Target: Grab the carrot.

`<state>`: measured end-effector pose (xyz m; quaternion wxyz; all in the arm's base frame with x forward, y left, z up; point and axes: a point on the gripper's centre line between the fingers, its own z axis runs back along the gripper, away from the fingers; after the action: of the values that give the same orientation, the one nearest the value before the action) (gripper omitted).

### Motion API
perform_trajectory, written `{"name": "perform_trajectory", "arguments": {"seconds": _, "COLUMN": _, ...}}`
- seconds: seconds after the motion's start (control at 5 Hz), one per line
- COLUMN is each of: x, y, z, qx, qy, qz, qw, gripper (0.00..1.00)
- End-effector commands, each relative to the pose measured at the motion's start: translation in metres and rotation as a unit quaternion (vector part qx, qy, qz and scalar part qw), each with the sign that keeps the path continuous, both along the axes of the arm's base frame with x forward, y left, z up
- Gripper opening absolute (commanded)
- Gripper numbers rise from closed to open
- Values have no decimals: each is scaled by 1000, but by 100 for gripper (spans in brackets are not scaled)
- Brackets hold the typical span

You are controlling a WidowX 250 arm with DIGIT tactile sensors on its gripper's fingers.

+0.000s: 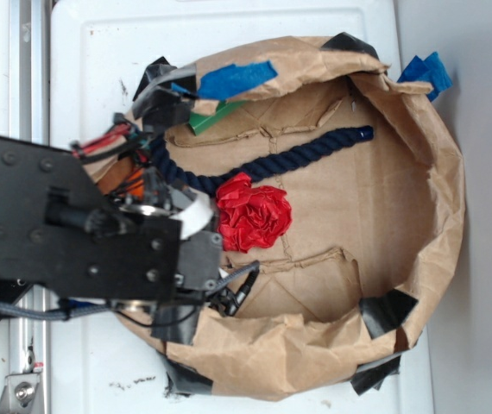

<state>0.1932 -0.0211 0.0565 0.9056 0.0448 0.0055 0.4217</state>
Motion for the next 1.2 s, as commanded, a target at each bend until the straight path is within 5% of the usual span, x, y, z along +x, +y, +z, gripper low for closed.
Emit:
{"name": "perform_trajectory", "arguments": {"seconds": 0.0, "x": 22, "y": 26, "z": 26, "qx": -6, "qy": -15, "qz": 17, "qw": 1000, "gripper": 100}}
{"name": "perform_trajectory", "arguments": {"seconds": 0.6, "x": 37, "y": 70, "z": 20, "qx": -6, "qy": 0, "qz": 49, "qw": 999, "gripper": 100}}
{"name": "perform_trajectory", "arguments": {"seconds": 1.0, "x": 28, "y": 71, "z": 16, "qx": -6, "qy": 7, "qz": 39, "qw": 999, "gripper": 100}}
